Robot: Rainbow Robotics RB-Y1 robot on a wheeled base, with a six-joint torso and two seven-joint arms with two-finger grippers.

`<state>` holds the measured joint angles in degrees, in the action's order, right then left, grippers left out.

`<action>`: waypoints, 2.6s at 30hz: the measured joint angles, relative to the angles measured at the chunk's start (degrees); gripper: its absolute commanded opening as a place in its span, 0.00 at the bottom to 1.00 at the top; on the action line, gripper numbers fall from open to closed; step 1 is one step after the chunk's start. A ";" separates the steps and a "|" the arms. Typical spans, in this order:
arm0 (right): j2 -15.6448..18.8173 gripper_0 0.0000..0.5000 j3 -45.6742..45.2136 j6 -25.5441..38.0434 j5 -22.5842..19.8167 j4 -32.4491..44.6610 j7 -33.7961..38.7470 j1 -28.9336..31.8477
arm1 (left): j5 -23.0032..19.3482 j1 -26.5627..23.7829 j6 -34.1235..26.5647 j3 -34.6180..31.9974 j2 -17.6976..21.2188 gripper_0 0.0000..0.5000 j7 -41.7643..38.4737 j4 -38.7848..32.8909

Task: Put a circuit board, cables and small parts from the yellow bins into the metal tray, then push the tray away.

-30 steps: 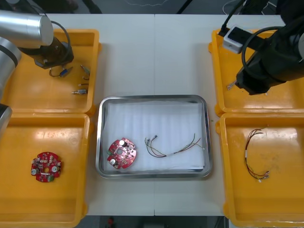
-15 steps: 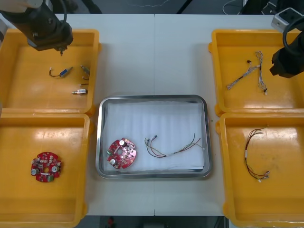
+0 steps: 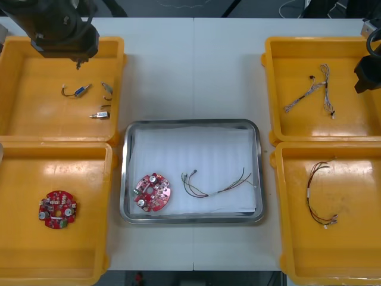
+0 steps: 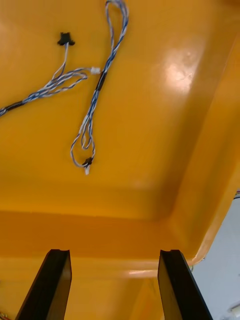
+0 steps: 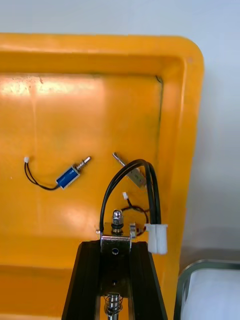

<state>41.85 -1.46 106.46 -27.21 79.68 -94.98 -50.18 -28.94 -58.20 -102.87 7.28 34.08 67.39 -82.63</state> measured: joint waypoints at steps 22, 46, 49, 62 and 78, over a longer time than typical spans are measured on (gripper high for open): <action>-3.87 1.00 -0.88 -23.89 0.69 -27.13 5.30 -8.91 | -1.39 11.93 -5.56 11.86 -4.23 0.00 -20.58 -23.43; -7.94 1.00 -1.00 -38.10 -1.97 -43.72 10.73 -9.99 | 4.57 20.10 6.34 25.74 -5.18 0.00 -23.23 -23.43; -8.16 1.00 -1.05 -38.76 -2.58 -44.74 10.73 -10.00 | 5.52 20.65 7.63 26.92 -5.18 0.00 -23.49 -23.40; -8.31 0.94 -0.07 -40.47 -2.86 -45.00 10.73 -9.84 | 8.39 20.90 12.83 30.31 -5.19 0.51 -25.62 -19.87; -8.31 0.00 0.11 -41.74 -3.22 -44.98 10.73 -9.32 | 9.01 20.90 11.41 30.06 -5.19 1.00 -25.64 -22.01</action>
<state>33.54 -1.34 64.72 -30.42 34.70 -84.26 -59.50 -19.93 -37.30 -91.46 37.35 28.90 41.75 -104.64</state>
